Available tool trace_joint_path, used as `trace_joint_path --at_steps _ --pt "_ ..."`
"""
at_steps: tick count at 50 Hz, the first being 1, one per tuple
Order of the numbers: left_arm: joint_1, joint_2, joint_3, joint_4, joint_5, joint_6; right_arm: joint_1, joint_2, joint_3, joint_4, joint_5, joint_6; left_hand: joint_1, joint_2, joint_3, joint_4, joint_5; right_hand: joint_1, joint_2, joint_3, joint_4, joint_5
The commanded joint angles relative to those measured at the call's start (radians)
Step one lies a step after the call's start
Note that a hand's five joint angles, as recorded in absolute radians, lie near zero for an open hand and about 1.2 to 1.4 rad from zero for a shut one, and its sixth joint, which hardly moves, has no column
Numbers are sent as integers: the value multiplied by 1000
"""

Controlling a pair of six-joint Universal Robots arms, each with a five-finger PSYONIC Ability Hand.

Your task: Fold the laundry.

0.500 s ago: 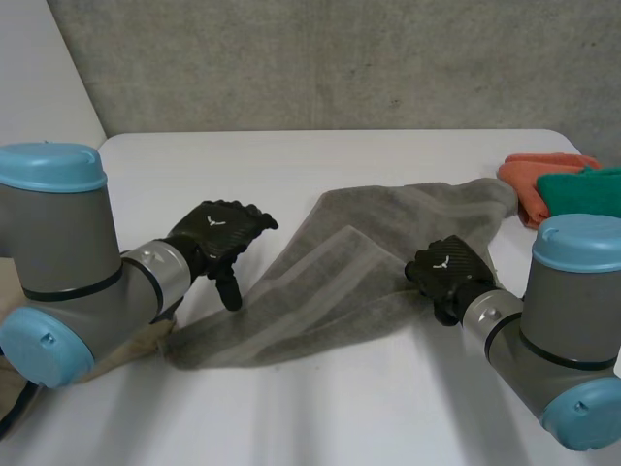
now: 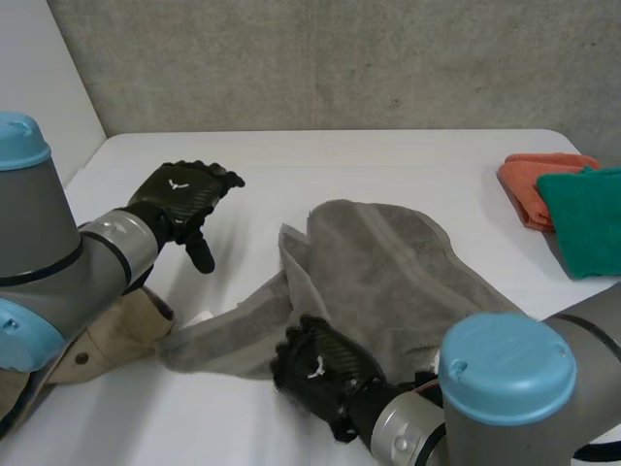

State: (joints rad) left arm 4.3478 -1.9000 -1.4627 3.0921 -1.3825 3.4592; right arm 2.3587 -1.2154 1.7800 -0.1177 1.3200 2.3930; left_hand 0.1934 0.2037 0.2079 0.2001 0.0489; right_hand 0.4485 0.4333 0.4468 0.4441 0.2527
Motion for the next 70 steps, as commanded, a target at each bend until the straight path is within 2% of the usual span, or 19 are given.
trace_joint_path --at_steps 1,5,7,9,14,22,28,37,41,42,46,49,53,58,64,70 --pt "-31 -30 -7 33 14 11 -157 -130 -28 -5 31 129 -19 -29 -33 -26 -49 -274 -259 -272 -270 -253" --pt "-77 -53 -16 36 31 47 -303 -226 -33 50 4 286 -19 -29 -33 -26 -49 -274 -259 -272 -270 -253" --pt "-91 -56 -25 36 30 69 -343 -236 -27 73 -19 307 -19 -29 -33 -26 -49 -274 -259 -272 -270 -253" --pt "-109 -54 -44 42 26 109 -392 -236 -19 108 -65 302 -19 -29 -33 -26 -49 -274 -259 -272 -270 -253" --pt "-135 -62 -61 102 16 156 -452 -216 5 156 -116 261 -19 -29 -33 -26 -49 -274 -259 -272 -270 -253" --pt "-188 -157 -36 229 -15 176 -506 -188 48 156 -119 213 20 10 6 13 -10 -274 -259 -272 -270 -253" --pt "-206 -266 16 215 -27 231 -544 -176 67 150 -102 213 135 124 120 128 104 -274 -259 -272 -270 -253" --pt "-203 -358 85 209 -41 256 -605 -167 71 148 -114 209 460 450 445 453 430 -274 -259 -272 -270 -253" --pt "-203 -384 108 220 -44 244 -627 -167 76 148 -124 209 742 731 727 735 712 -274 -259 -272 -270 -253" --pt "-205 -392 111 227 -46 238 -633 -165 76 148 -127 210 902 892 888 895 872 -274 -259 -272 -270 -253" --pt "-214 -398 114 258 -58 230 -651 -165 76 142 -131 213 1202 1192 1187 1195 1172 -274 -259 -272 -270 -253" --pt "-215 -393 116 284 -75 232 -662 -165 76 142 -133 213 1203 1193 1188 1196 1173 -274 -259 -272 -270 -253" --pt "-203 -341 116 329 -131 230 -681 -170 68 147 -137 215 1203 1193 1188 1196 1173 -274 -259 -272 -270 -253" --pt "-165 -176 105 349 -201 227 -690 -176 48 196 -147 218 1203 1193 1188 1196 1173 -274 -259 -272 -270 -253" --pt "-143 18 68 332 -196 232 -681 -191 41 282 -160 270 1203 1193 1188 1196 1173 -274 -259 -272 -270 -253" --pt "-146 186 28 267 -164 247 -610 -182 71 254 -160 446 1203 1193 1188 1196 1173 -274 -259 -272 -270 -253"
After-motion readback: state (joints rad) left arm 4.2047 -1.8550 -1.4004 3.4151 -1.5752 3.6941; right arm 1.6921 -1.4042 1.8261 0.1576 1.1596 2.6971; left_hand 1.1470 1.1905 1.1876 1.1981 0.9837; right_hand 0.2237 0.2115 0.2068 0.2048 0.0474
